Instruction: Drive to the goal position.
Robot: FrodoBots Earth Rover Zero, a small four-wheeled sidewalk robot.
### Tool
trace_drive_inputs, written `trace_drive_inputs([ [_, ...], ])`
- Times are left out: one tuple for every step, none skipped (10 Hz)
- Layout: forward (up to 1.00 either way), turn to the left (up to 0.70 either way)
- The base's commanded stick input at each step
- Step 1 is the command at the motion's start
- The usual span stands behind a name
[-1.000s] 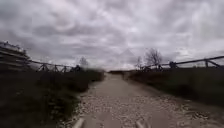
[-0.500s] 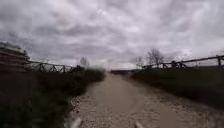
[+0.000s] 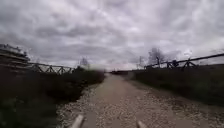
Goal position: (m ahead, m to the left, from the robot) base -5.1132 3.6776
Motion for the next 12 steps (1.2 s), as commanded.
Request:
trace_drive_inputs([
  [0.7,0.0],
  [0.7,0.0],
  [0.7,0.0],
  [0.7,0.0],
  [0.7,0.0],
  [0.7,0.0],
  [0.7,-0.09],
  [0.7,-0.35],
  [0.7,-0.35],
  [0.7,-0.16],
  [0.7,0.0],
  [0.7,0.0],
])
